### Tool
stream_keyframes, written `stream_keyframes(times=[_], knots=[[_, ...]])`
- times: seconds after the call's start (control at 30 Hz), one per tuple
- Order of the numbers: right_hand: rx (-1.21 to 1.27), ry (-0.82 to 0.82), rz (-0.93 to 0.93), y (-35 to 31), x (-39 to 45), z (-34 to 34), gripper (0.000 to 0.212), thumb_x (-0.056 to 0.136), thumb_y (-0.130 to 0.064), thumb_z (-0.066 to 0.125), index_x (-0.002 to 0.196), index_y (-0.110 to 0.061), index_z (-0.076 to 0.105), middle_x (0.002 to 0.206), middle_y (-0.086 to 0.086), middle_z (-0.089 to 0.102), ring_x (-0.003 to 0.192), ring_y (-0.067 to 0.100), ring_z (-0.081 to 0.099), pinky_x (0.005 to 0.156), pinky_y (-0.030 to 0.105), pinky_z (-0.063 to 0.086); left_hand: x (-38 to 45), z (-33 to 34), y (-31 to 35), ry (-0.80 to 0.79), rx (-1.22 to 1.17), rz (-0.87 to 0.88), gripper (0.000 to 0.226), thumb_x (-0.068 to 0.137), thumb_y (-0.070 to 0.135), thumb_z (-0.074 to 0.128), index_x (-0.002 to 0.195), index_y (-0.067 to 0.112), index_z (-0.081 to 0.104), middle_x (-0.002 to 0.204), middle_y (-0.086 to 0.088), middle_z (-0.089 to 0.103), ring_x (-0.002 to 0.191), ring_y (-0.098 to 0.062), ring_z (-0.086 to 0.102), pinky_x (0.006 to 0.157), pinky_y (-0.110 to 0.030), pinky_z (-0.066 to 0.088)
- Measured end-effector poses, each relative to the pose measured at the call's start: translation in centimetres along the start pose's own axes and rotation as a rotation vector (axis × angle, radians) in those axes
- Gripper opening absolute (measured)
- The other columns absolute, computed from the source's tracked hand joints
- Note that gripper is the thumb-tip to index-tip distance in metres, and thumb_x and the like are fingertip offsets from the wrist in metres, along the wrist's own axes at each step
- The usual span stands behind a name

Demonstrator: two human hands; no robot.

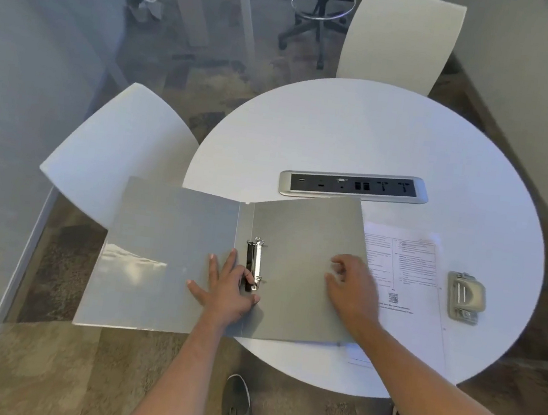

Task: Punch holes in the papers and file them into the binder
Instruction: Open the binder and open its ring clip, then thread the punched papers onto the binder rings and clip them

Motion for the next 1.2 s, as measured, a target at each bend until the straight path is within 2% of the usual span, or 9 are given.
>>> stream_keyframes(times=[0.07,0.13,0.27,0.4,0.5,0.57,0.8,0.93,1.2], knots=[[-0.083,0.222,0.106,2.6,-0.5,-4.5,0.032,0.083,-0.020,0.077,0.113,-0.020,0.064,0.105,0.000,0.062,0.097,0.022,0.060,0.088,0.041,0.049,-0.3,-0.1,0.8,0.021,0.049,-0.003,0.034,0.082,0.038,0.074,0.106,0.040,0.049,0.169,0.015,0.002,0.156,-0.021,-0.016,0.111,-0.073,-0.011],[-0.203,0.300,0.225,4.9,-1.1,-7.6,0.041,0.083,-0.026,0.080,0.118,-0.015,0.062,0.112,0.009,0.064,0.106,0.033,0.061,0.091,0.046,0.048,-0.8,-0.1,1.7,0.060,0.056,-0.004,0.052,0.085,0.031,0.071,0.126,0.040,0.040,0.169,0.001,0.004,0.156,-0.025,-0.011,0.115,-0.072,-0.006],[-0.413,0.179,0.521,8.6,-2.7,-10.4,0.078,0.078,-0.052,0.081,0.134,-0.005,0.054,0.133,0.018,0.057,0.123,0.039,0.055,0.099,0.048,0.044,-2.2,0.2,3.8,0.104,0.067,-0.034,0.087,0.085,0.022,0.066,0.152,0.033,0.011,0.168,-0.009,-0.009,0.155,-0.027,-0.013,0.119,-0.065,-0.004],[-0.457,0.134,0.700,10.7,-5.0,-11.7,0.099,0.077,-0.068,0.073,0.142,-0.001,0.041,0.146,0.020,0.047,0.132,0.037,0.049,0.105,0.050,0.042,-3.4,1.1,4.3,0.116,-0.018,-0.115,0.092,0.083,0.024,0.061,0.155,0.023,0.005,0.166,-0.011,-0.004,0.155,-0.030,-0.002,0.121,-0.059,0.000],[-0.457,0.107,0.723,10.9,-5.6,-11.6,0.100,0.079,-0.069,0.072,0.144,-0.001,0.037,0.145,0.021,0.046,0.132,0.038,0.048,0.106,0.049,0.042,-3.4,1.8,3.2,0.136,-0.080,-0.118,0.091,0.083,0.040,0.069,0.151,0.020,0.011,0.158,-0.015,0.023,0.148,-0.034,0.024,0.120,-0.055,0.023],[-0.432,0.092,0.723,10.8,-5.7,-11.1,0.098,0.079,-0.065,0.074,0.142,0.000,0.037,0.143,0.023,0.046,0.130,0.039,0.048,0.106,0.048,0.042,-3.4,2.0,3.0,0.129,-0.049,-0.090,0.099,0.078,0.044,0.077,0.151,0.017,0.014,0.155,-0.013,0.028,0.146,-0.033,0.027,0.117,-0.053,0.029],[-0.290,0.096,0.816,11.4,-5.2,-10.9,0.108,0.066,-0.060,0.088,0.139,0.003,0.039,0.142,0.025,0.049,0.130,0.041,0.049,0.108,0.048,0.041,-3.4,2.4,3.3,0.129,0.028,-0.079,0.100,0.079,0.048,0.077,0.151,0.019,0.015,0.157,-0.012,0.023,0.149,-0.032,0.021,0.117,-0.057,0.029],[-0.306,0.109,0.828,11.8,-4.8,-11.1,0.111,0.062,-0.062,0.090,0.138,0.002,0.041,0.139,0.023,0.051,0.129,0.038,0.051,0.107,0.047,0.043,-3.4,3.0,3.7,0.106,0.075,-0.103,0.094,0.086,0.045,0.072,0.153,0.021,0.011,0.163,-0.014,0.007,0.154,-0.034,0.004,0.121,-0.056,0.019],[-0.381,0.179,0.782,10.3,-5.2,-10.1,0.091,0.074,-0.056,0.084,0.134,0.000,0.046,0.135,0.020,0.055,0.123,0.036,0.055,0.104,0.044,0.045,-2.9,3.7,3.8,0.114,0.091,-0.109,0.089,0.087,0.039,0.071,0.151,0.021,0.011,0.163,-0.016,0.006,0.154,-0.037,0.000,0.121,-0.061,0.016]])
Point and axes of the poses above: each hand's wrist, its own x-axis towards the middle knuckle, its own z-axis out of the palm, y = z × x, the point moved 6 cm from there along x, towards the middle knuckle
